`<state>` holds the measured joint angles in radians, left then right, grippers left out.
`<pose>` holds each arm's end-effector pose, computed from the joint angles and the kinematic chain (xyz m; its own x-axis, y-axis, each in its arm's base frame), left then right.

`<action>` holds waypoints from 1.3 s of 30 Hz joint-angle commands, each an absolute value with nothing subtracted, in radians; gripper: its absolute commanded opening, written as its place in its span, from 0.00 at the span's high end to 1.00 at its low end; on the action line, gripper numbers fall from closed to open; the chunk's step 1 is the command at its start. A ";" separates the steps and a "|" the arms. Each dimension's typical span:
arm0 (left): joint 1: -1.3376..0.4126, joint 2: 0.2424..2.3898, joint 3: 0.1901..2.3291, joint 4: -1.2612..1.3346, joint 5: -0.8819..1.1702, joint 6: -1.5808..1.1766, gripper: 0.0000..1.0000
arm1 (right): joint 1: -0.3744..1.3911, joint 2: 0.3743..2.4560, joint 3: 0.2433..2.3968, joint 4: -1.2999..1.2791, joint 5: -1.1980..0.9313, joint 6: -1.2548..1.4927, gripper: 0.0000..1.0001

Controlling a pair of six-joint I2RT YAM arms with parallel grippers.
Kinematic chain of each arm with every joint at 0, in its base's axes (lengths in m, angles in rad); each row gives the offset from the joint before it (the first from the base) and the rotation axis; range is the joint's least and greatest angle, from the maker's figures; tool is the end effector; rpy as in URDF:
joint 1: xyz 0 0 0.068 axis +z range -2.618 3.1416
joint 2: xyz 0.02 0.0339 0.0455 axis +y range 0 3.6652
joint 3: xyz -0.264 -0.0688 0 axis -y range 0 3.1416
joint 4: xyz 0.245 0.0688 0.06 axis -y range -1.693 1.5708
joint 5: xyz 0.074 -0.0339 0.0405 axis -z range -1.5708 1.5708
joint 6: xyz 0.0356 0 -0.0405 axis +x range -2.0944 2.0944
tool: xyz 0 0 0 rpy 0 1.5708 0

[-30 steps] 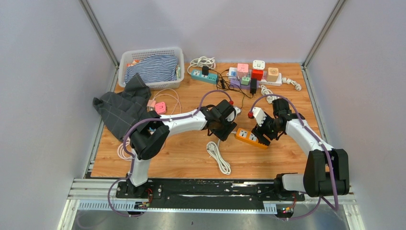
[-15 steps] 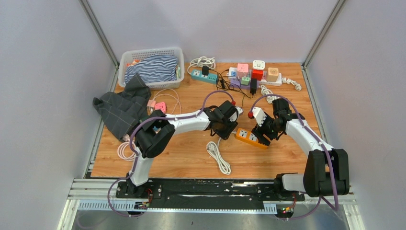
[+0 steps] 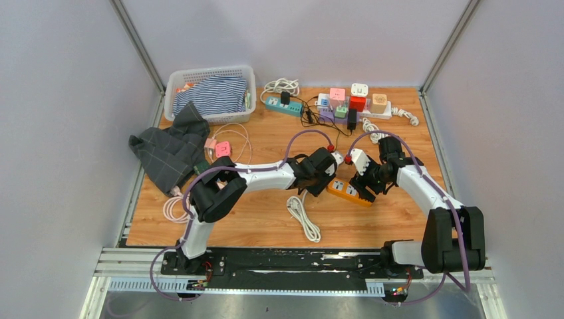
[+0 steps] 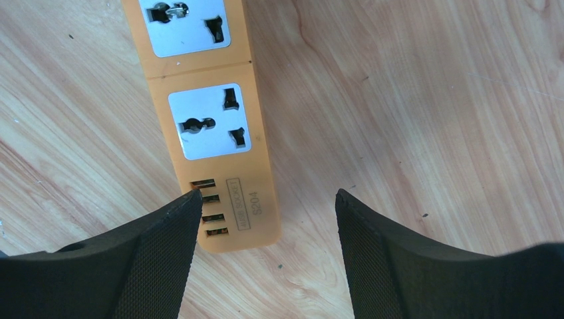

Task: Pull the plug off the socket
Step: Place the socket at the center of the board.

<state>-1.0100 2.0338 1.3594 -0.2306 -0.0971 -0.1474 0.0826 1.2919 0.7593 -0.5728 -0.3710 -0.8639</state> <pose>0.2339 -0.3660 0.1575 -0.5328 0.5736 -0.6222 0.7408 0.6716 -0.0153 0.2351 0.0324 0.1988 -0.3967 -0.7439 -0.5378 -0.8324 0.5384 -0.1308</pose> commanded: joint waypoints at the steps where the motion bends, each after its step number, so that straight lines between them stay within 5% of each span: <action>1: -1.047 2.027 1.301 -0.106 -0.125 -0.093 0.72 | 0.067 1.299 0.756 -0.611 -0.390 -0.882 0.25; 7: -1.049 2.004 1.236 -0.029 -0.132 -0.095 0.81 | 0.066 1.299 0.756 -0.611 -0.393 -0.882 0.25; 11: -1.048 1.997 1.235 -0.027 -0.120 -0.095 0.96 | 0.066 1.297 0.756 -0.611 -0.394 -0.882 0.25; 20: -1.049 1.969 1.202 -0.015 -0.118 -0.117 1.00 | 0.049 1.273 0.761 -0.620 -0.422 -0.882 0.14; 22: -1.048 1.965 1.202 -0.018 -0.110 -0.120 0.96 | 0.045 1.269 0.761 -0.620 -0.426 -0.881 0.09; 29: -1.046 1.954 1.210 -0.012 -0.083 -0.108 0.61 | 0.033 1.256 0.762 -0.621 -0.442 -0.877 0.08; 39: -1.048 1.949 1.221 0.023 -0.069 -0.011 0.55 | 0.009 1.211 0.764 -0.620 -0.474 -0.871 0.08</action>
